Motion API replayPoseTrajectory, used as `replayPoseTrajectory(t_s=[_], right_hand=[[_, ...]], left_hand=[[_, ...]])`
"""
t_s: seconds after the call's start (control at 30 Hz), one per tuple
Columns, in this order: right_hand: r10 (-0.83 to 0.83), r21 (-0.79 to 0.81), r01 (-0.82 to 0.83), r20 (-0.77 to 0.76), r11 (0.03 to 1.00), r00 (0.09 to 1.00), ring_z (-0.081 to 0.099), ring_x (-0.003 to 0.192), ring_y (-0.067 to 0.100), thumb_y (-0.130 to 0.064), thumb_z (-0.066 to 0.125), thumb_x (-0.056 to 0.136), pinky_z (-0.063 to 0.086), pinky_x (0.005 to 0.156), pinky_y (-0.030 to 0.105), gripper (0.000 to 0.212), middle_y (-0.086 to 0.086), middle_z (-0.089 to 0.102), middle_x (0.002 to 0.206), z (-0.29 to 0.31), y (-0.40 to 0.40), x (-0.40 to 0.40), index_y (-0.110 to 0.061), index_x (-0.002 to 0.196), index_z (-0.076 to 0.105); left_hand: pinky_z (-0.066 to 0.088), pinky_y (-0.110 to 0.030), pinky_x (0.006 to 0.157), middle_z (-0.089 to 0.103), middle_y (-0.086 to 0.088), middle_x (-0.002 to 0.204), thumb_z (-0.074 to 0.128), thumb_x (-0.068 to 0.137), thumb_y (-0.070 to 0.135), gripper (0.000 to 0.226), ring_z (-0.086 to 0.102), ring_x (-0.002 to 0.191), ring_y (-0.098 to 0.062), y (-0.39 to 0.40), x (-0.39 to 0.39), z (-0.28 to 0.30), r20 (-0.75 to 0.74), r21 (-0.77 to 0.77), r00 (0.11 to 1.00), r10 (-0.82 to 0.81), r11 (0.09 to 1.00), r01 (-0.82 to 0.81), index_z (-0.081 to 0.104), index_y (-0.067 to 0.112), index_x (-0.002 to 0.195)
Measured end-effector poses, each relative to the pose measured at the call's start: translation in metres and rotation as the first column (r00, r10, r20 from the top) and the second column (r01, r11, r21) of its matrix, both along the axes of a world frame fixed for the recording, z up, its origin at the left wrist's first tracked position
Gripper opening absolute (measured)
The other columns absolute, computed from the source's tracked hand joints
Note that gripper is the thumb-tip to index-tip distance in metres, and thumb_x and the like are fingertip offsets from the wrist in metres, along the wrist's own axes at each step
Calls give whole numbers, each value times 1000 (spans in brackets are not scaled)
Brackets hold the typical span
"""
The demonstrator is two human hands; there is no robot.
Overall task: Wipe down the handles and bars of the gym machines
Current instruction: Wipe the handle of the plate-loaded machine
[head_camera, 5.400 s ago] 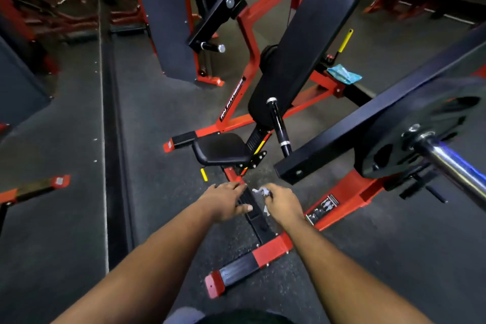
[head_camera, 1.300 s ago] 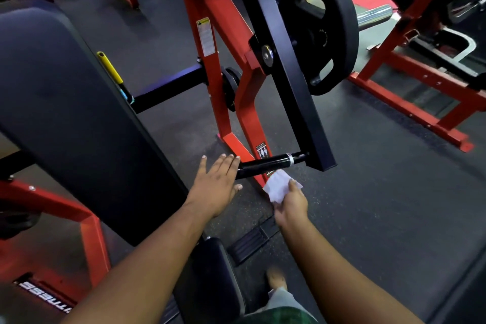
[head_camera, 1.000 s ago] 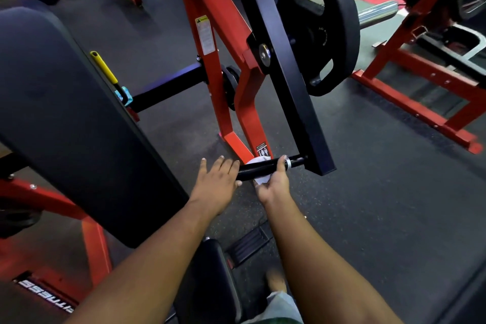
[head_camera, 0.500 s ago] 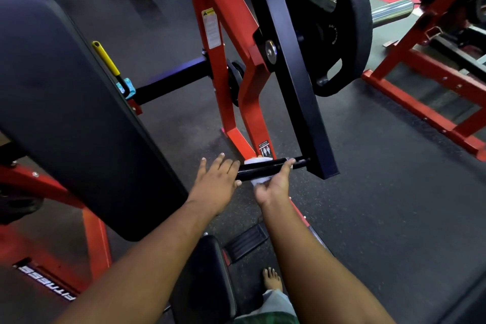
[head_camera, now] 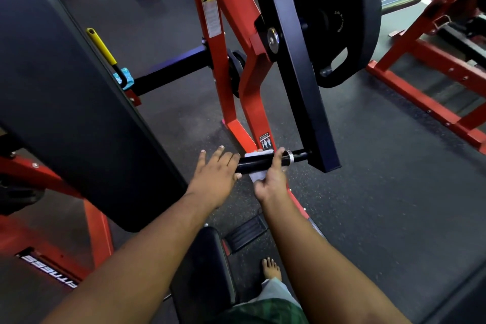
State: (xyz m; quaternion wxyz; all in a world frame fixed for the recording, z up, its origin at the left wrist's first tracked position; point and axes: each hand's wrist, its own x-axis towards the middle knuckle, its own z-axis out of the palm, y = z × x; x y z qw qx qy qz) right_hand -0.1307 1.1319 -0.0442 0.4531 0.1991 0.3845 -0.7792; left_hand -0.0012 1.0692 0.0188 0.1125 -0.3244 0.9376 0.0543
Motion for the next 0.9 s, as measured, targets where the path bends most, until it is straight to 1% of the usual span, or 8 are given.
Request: replayPoseTrajectory(t_s=[0.1,0.17,0.33,0.43,0.53,0.6,0.73,0.9], right_hand=[[179,-50,-182,-61,982,982,63,123,35,-55,73,89,43,113,52,77,24,62,136,-21,19,14,1,137,53],[265,-152,-276,-88,949,960,54,133,42,-39,66,99,40,113,56,63,28,54,143,-30,37,16,1,144,47],[213,209,-165,-230,964,950,69,84,30,-18,62,101,58,64,35,16,19,72,108,-26,78,11,-13,116,61],[326,438,-14,-647,899,689,65,87,23,-34,57,104,54,74,37,13,-2,71,96,-4,92,1,-25,100,65],[278,395,227,-865,890,417,65,111,3,-37,52,106,52,94,25,25,-12,71,117,18,91,-23,-26,121,69],[409,460,225,-880,859,240,60,122,5,-30,49,108,47,103,23,31,-9,66,131,15,76,-40,-21,132,66],[817,792,204,-545,575,-187,30,145,29,3,42,94,34,117,42,52,10,42,153,-15,43,-29,-14,143,48],[606,617,-10,-775,787,-181,16,153,11,11,47,94,18,124,27,64,-1,31,162,-7,52,22,-13,153,43]], left_hand=[[7,-59,126,30,3,163,34,109,44,55,8,158,-21,0,0,0,-1,5,1000,-1,1000,1,23,22,158],[7,-59,126,30,2,164,33,110,44,55,7,158,-22,0,0,0,-11,13,1000,0,1000,0,22,21,159],[9,-61,126,30,1,163,33,110,43,55,7,159,-23,1,3,-1,-10,18,1000,-7,1000,8,22,21,159],[9,-61,126,31,1,162,34,110,42,54,7,158,-23,1,2,1,-17,23,1000,-15,1000,15,23,20,159],[9,-60,126,31,1,163,34,110,43,55,8,158,-23,0,2,3,-20,33,1000,-20,999,21,23,21,159],[9,-61,126,30,2,163,34,110,43,55,8,158,-23,-1,3,2,-23,39,1000,-17,999,17,23,21,159],[6,-60,126,25,2,167,35,110,43,59,6,159,-20,-3,5,3,-21,43,999,-39,998,40,18,21,162],[-2,-58,126,3,3,173,26,110,44,64,-4,159,-15,-8,21,-2,12,-56,991,-130,990,131,1,22,165]])
